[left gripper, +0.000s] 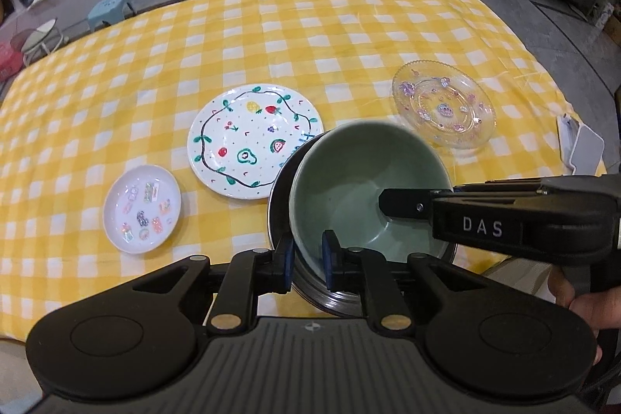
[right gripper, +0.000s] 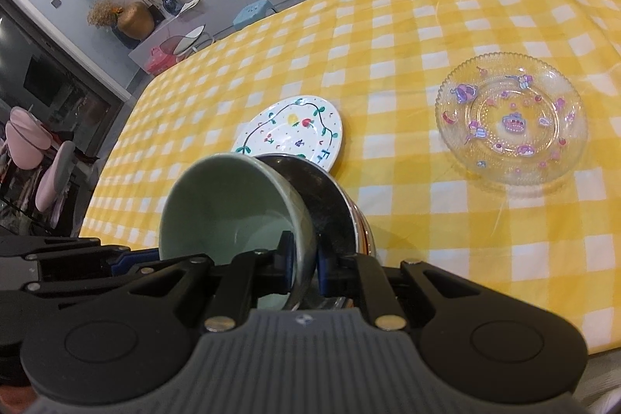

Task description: Organize plates and bowls

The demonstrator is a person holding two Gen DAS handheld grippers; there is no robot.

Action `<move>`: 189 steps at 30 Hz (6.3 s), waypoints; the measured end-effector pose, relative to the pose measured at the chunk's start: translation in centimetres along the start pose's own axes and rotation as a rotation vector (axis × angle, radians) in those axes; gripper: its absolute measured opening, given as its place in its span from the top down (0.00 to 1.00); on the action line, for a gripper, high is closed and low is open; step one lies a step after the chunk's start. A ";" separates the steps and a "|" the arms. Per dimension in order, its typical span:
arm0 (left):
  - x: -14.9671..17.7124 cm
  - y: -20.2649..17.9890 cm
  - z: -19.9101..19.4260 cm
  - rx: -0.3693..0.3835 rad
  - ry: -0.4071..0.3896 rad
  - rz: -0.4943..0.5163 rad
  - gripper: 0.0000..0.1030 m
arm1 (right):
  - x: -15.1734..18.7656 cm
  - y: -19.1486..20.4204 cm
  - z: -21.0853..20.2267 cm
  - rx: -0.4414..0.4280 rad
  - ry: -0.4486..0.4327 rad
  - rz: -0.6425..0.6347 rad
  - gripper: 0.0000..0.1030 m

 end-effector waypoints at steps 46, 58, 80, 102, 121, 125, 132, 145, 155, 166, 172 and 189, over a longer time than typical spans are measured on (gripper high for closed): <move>0.4 5.6 -0.2 0.225 -0.285 -0.313 0.73 | -1.2 2.2 -0.7 0.143 -0.062 -0.222 0.78; 0.6 5.2 -0.2 0.198 -0.288 -0.296 0.47 | -2.9 1.0 -4.0 0.141 -0.171 -0.164 0.63; 2.5 2.8 3.3 0.130 -0.114 -0.221 0.23 | 1.4 -2.6 0.6 0.059 0.041 0.007 0.26; 3.5 4.0 5.3 0.238 -0.035 -0.358 0.26 | 1.9 -2.7 3.0 -0.024 0.061 0.089 0.53; 4.0 6.3 4.4 0.209 -0.020 -0.389 0.39 | 1.7 -0.9 4.5 -0.048 0.080 0.055 0.53; 4.1 7.0 4.3 0.207 -0.027 -0.417 0.41 | 1.7 -0.2 4.9 -0.050 0.083 0.048 0.53; 4.0 7.3 4.4 0.210 -0.039 -0.425 0.41 | 1.8 -0.1 5.0 -0.057 0.080 0.054 0.53; 3.2 6.3 2.9 0.077 -0.180 -0.310 0.47 | 1.7 -0.9 3.9 -0.142 0.042 0.115 0.44; 2.5 6.6 1.6 0.106 -0.249 -0.312 0.40 | -0.1 -1.5 0.6 -0.194 -0.054 0.107 0.32; 1.0 5.4 -1.7 -0.046 -0.319 -0.192 0.31 | -3.0 -8.2 -7.9 -0.097 -0.297 0.239 0.32; -0.9 5.2 -2.3 -0.190 -0.316 -0.123 0.31 | -3.5 -14.2 -11.9 0.098 -0.393 0.285 0.32; -13.2 0.3 7.6 0.365 -0.067 -0.047 0.53 | -2.3 -20.2 -6.9 0.082 -0.258 0.486 0.61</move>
Point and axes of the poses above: each gripper's, at about its wrist camera, not at the fingertips, and z roughly the way its jaws point, y to its left, x to its underside, the point moved 6 cm from there along z, roughly the way its jaws point, and after that the axes turned 3 degrees about -z, right-handed, at the moved point
